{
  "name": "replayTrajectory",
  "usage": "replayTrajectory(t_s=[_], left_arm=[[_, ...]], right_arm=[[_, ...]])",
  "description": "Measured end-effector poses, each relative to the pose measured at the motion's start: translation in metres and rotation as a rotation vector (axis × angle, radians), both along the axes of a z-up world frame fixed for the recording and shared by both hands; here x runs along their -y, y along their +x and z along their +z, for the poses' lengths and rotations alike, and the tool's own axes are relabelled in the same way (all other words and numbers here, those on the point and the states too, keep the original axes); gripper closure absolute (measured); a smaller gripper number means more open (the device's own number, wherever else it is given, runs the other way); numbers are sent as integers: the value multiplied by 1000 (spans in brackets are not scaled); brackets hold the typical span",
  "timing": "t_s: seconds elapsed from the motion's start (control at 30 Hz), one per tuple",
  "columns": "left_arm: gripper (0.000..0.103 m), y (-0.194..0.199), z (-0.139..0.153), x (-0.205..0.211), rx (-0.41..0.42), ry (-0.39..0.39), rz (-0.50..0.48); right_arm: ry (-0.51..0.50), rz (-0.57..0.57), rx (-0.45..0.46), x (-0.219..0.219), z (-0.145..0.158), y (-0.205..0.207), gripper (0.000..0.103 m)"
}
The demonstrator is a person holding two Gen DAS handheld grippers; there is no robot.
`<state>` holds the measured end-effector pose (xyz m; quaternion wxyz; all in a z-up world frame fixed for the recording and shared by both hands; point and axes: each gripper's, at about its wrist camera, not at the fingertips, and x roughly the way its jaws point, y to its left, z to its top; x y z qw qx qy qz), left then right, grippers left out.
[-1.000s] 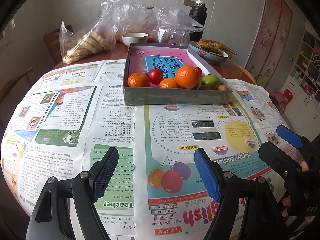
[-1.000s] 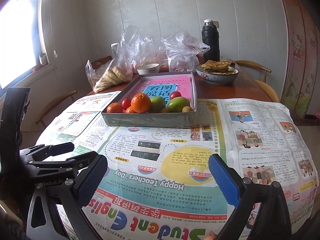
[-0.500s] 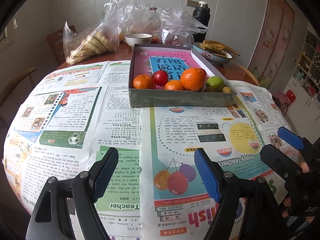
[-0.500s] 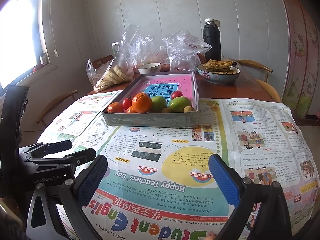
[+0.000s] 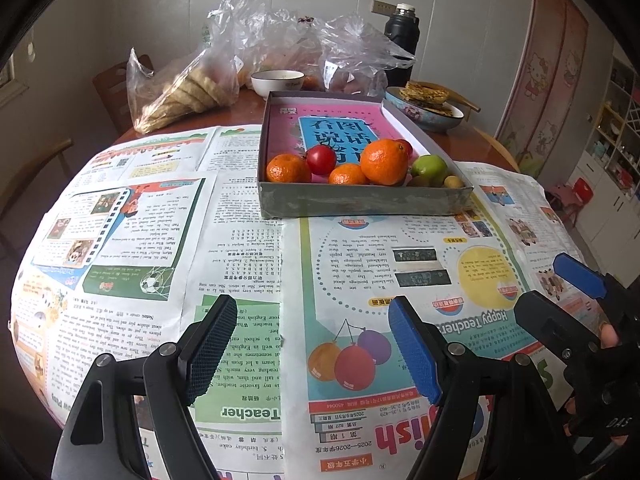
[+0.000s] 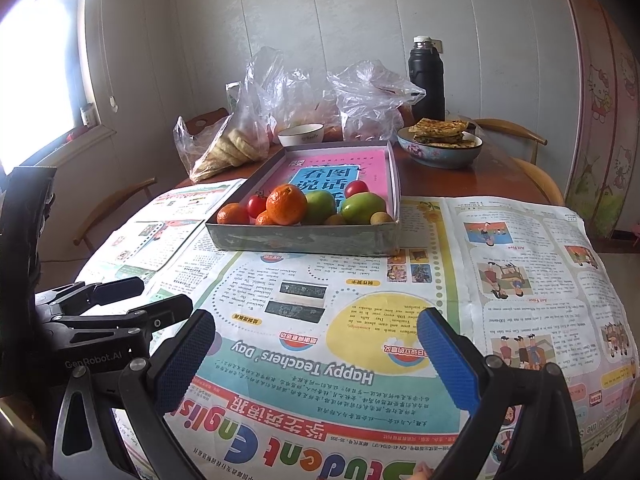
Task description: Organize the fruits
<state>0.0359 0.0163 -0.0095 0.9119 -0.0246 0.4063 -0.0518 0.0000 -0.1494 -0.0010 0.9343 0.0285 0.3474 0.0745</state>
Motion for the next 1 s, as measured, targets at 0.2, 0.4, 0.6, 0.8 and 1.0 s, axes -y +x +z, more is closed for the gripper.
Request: replayTrajectory(t_s=[0.2,0.4,0.6,0.8,1.0], left_arm=[[24,0,0,0,-3,2,-1],[24,0,-1,2,-1,2,-4],[24,-2,-1,4,3,5,-9],[24,-5,-1,4,8,5,-8],[24,-5,-1,4,9,1,-6]], right_arm=[[3,-1,-1,0,0,1,1],[2,-1,3,0,0,0,1],[2,2,12,1,1,-2,1],[2,0,17,1,2,-4,1],[2,-2,18,0,2,-5,1]])
